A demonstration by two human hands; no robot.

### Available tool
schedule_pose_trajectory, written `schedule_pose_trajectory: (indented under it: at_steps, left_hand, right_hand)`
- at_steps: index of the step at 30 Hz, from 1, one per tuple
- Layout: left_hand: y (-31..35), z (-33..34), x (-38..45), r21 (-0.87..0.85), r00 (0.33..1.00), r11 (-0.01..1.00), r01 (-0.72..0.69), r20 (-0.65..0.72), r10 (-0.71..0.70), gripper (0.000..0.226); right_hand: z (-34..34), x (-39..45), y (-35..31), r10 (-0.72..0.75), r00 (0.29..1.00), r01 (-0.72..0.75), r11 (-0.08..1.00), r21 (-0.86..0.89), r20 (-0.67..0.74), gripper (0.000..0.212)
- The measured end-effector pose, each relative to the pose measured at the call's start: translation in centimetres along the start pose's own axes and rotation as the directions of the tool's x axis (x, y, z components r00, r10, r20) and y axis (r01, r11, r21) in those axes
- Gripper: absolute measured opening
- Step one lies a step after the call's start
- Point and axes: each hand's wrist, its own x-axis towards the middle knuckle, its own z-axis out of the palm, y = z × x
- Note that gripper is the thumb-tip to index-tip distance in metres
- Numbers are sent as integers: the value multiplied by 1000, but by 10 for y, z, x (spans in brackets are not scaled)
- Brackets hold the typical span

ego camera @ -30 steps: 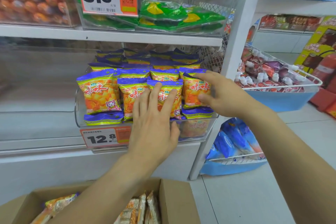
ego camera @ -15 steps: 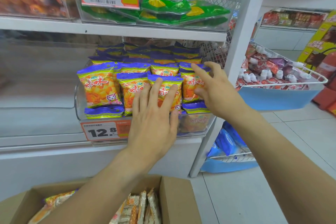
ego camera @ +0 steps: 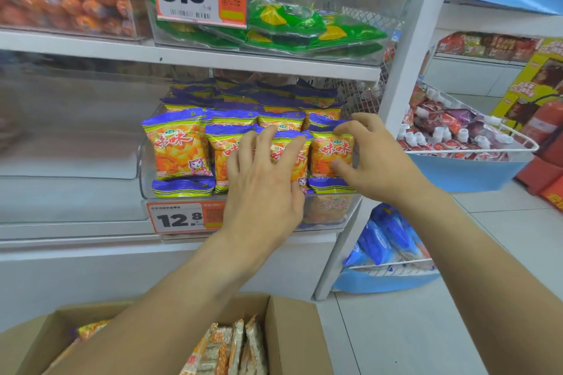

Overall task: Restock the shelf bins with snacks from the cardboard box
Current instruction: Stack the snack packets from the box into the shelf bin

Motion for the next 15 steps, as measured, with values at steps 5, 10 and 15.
schedule_pose_trajectory:
  at_steps: [5,10,15]
  left_hand:
    - [6,-14,-10,-98,997,995,-15,-74,8,59]
    - [-21,-32,-57,-426,970,901,-81,-243,-28,24]
    - [-111,-23,-145,-336,948,894,296,221,-231,9]
  right_hand:
    - [-15,-13,-15,-27,987,27,1000,-1,-157,42]
    - [-6,-39,-79,-239,952,266,955,134,-189,12]
    - [75,-72,-130,-312,916,226,921,317,252,6]
